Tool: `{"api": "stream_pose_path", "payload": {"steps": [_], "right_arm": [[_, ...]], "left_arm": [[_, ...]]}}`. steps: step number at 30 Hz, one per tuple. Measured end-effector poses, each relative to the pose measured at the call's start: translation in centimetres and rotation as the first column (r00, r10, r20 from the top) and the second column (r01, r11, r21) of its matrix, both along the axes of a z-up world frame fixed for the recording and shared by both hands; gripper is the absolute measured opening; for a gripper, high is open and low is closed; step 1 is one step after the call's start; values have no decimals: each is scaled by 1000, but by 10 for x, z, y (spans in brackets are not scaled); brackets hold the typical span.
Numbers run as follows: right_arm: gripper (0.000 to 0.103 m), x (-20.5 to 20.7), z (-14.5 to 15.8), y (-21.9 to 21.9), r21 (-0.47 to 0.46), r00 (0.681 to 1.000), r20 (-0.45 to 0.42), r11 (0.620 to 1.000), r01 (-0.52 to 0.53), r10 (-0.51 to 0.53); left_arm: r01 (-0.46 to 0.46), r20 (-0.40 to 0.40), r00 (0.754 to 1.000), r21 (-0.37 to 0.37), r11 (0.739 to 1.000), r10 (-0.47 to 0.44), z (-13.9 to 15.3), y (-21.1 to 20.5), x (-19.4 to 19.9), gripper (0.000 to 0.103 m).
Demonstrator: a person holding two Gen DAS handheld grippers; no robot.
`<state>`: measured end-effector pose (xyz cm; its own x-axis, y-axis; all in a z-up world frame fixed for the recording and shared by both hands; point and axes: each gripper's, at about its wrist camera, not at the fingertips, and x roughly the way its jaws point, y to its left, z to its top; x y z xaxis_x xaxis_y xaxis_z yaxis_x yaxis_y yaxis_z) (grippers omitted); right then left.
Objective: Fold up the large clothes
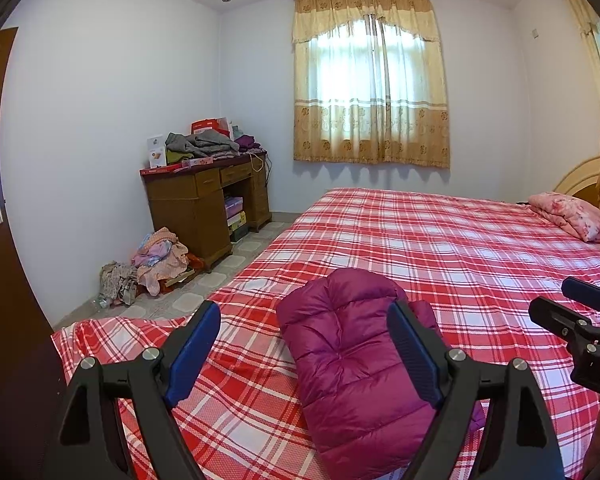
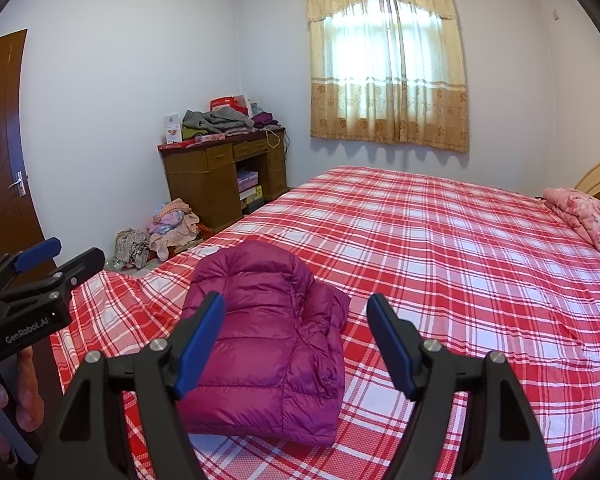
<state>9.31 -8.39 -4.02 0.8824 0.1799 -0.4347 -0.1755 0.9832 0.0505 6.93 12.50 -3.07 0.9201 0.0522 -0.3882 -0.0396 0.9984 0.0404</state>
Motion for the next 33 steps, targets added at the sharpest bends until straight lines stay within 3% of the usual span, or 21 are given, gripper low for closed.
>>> {"api": "stream_pose_path", "payload": {"steps": [33], "right_arm": [[77,-2,-1,3,1,1000,-2,1000,-4,4]], "left_arm": [[-20,-33,999,-6,1000,20,-7,1,5,86]]}}
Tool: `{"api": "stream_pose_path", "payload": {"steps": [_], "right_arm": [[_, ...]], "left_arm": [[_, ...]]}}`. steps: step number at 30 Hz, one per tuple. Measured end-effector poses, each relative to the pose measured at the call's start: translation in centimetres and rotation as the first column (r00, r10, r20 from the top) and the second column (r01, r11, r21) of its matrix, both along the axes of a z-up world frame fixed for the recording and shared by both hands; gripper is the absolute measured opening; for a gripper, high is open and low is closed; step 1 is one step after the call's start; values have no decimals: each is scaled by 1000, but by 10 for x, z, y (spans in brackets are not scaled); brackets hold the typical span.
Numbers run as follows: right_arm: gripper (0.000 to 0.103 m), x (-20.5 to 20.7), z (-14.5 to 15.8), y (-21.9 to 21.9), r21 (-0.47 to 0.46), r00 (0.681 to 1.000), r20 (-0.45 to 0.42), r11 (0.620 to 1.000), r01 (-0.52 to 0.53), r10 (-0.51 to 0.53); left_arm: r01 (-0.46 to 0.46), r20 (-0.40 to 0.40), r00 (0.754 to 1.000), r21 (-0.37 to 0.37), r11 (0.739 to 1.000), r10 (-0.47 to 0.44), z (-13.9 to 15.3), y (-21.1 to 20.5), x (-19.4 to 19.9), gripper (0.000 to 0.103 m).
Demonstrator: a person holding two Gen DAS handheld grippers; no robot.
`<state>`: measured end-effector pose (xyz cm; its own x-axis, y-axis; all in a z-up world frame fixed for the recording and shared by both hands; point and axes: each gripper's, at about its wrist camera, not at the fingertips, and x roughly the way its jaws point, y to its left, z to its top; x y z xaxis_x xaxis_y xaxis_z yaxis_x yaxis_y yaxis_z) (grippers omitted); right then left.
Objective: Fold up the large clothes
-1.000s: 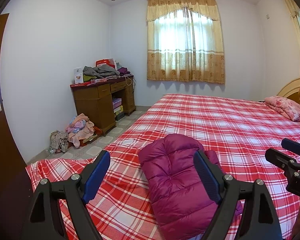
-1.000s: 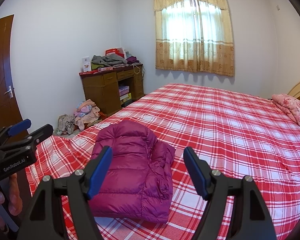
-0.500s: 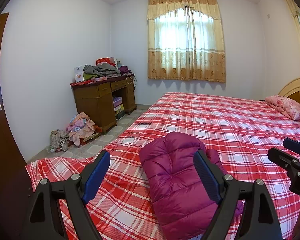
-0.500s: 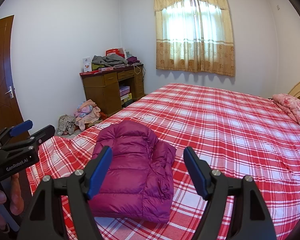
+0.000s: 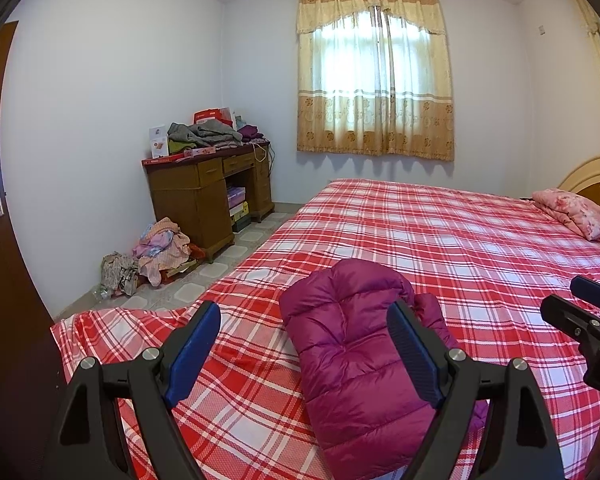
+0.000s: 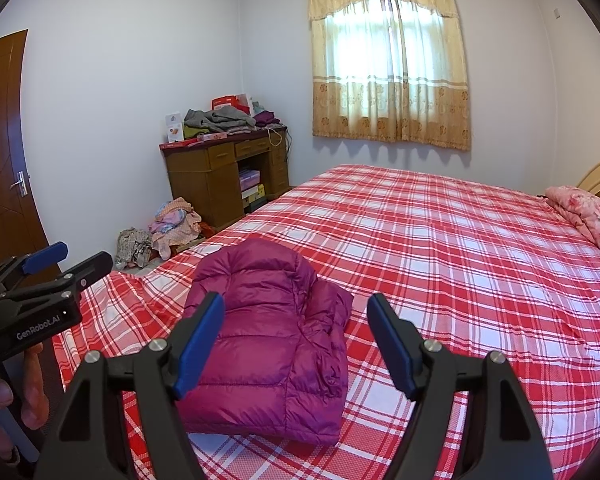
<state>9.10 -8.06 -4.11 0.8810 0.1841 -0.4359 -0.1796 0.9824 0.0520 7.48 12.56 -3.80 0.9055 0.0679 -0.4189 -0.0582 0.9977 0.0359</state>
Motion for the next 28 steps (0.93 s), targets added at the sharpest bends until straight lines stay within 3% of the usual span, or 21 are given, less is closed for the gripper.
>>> {"api": "stream_pose_path", "payload": {"steps": [28], "right_arm": [[78,-1,0,3,-22,1000,10,1000,-11,12]], "left_arm": [[-29,11,1000,58,998,28,-4,-6,5,86]]}}
